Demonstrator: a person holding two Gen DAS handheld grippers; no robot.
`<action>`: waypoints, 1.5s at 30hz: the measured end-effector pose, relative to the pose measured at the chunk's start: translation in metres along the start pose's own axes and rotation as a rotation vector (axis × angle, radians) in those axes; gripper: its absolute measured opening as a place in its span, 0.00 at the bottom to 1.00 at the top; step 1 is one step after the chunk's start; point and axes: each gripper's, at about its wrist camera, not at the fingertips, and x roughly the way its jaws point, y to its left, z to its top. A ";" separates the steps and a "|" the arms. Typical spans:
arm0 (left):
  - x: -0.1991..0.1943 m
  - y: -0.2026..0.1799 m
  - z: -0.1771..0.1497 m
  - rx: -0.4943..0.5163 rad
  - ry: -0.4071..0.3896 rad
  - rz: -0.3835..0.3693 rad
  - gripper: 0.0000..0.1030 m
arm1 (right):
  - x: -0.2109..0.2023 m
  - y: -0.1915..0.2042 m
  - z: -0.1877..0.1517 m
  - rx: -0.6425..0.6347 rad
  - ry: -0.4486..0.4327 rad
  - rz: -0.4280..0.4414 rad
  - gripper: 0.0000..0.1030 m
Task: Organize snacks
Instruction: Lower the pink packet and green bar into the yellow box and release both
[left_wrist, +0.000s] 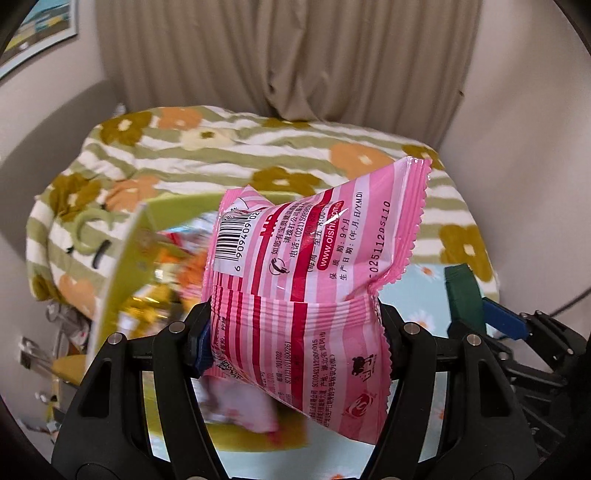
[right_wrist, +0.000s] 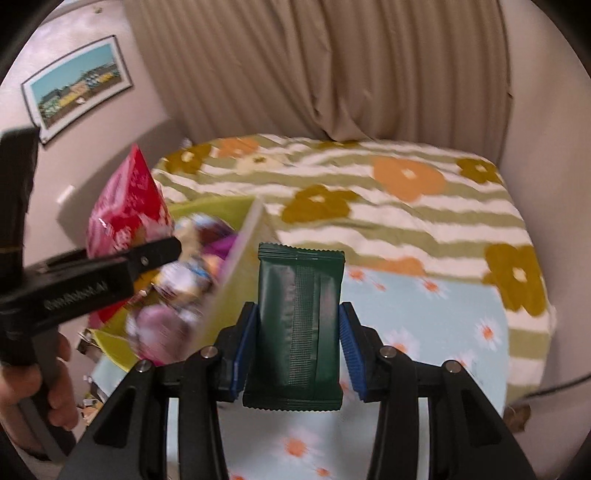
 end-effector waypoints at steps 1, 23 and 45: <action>-0.002 0.009 0.003 -0.008 -0.001 0.010 0.61 | 0.001 0.009 0.006 -0.006 -0.005 0.020 0.39; 0.046 0.149 -0.002 0.073 0.109 0.095 1.00 | 0.067 0.122 0.047 0.014 0.017 0.091 0.39; 0.020 0.196 -0.033 -0.018 0.129 0.079 1.00 | 0.089 0.157 0.045 -0.042 0.081 0.018 0.99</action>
